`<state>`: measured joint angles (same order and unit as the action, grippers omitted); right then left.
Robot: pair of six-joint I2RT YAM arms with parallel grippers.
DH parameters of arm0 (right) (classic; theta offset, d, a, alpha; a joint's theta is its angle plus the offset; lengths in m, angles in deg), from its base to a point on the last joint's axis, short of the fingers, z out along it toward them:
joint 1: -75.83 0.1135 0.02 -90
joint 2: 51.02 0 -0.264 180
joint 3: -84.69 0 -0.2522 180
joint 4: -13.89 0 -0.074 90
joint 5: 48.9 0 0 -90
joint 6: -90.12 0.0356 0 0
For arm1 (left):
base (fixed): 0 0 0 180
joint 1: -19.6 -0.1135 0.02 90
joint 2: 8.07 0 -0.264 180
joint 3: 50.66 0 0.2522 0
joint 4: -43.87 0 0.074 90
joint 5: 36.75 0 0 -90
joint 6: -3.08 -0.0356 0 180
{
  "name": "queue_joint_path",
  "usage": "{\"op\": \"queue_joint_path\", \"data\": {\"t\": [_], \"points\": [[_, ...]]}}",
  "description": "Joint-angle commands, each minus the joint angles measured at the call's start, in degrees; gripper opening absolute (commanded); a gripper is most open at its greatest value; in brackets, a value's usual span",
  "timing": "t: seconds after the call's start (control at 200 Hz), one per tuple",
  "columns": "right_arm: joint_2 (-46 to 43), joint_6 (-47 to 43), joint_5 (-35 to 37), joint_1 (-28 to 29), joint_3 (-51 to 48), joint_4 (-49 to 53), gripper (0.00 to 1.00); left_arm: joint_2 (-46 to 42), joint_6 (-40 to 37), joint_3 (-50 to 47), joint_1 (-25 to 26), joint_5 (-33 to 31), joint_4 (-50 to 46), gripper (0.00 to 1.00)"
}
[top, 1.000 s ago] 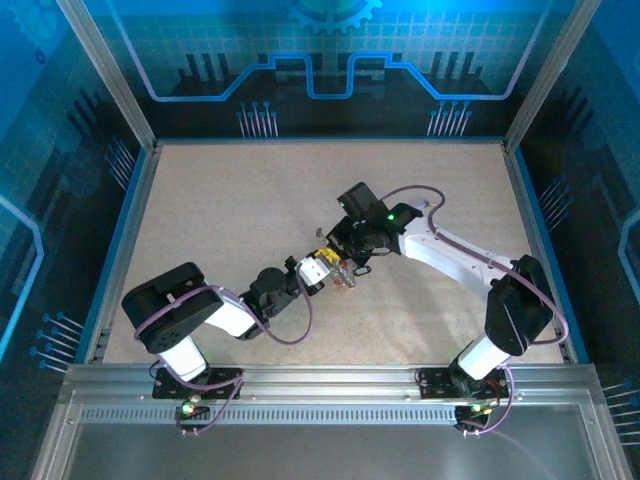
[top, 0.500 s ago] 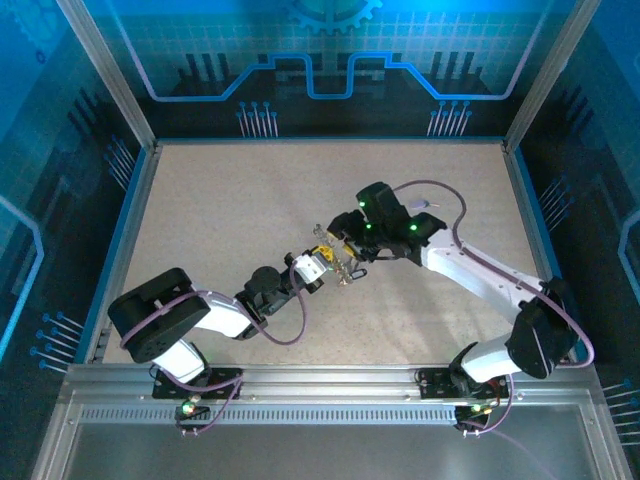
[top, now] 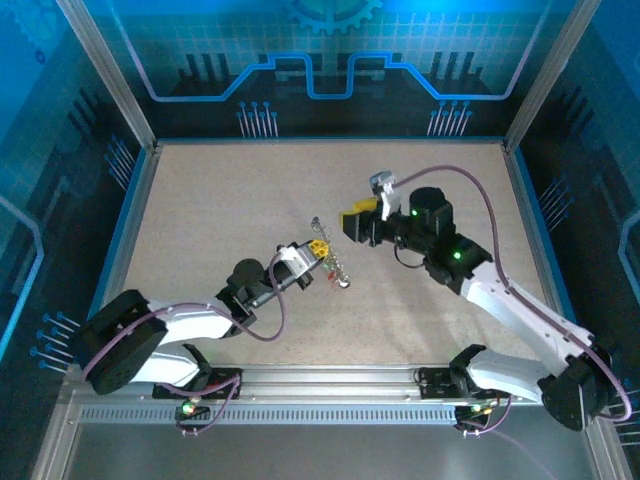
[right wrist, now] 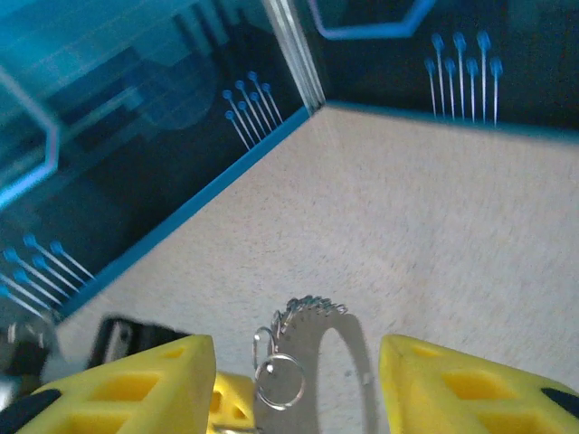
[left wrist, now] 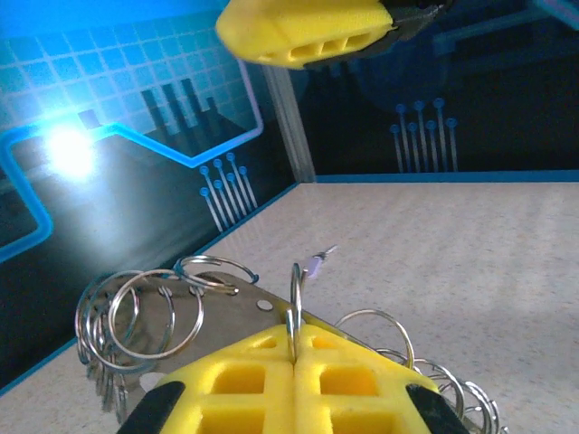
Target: Put the keys on the keyring
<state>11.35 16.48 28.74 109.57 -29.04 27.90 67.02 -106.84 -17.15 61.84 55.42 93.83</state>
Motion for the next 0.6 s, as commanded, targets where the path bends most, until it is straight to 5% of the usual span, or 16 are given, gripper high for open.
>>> {"op": "queue_joint_path", "data": {"t": [0.0,0.365,0.595], "points": [[-2.68,-19.59,-2.71,-0.61,-0.86,-4.91,0.51,-4.74,2.70,3.42,-1.65,8.18,-9.56,0.00],[-6.87,-50.79,-28.34,-0.63,-0.48,12.26,0.51,-14.53,1.67,7.55,-5.10,17.92,-26.55,0.00],[-5.16,-56.02,-26.20,0.39,-0.46,14.49,0.48,-16.77,-0.20,11.09,-5.25,23.90,-35.06,0.00]]}}
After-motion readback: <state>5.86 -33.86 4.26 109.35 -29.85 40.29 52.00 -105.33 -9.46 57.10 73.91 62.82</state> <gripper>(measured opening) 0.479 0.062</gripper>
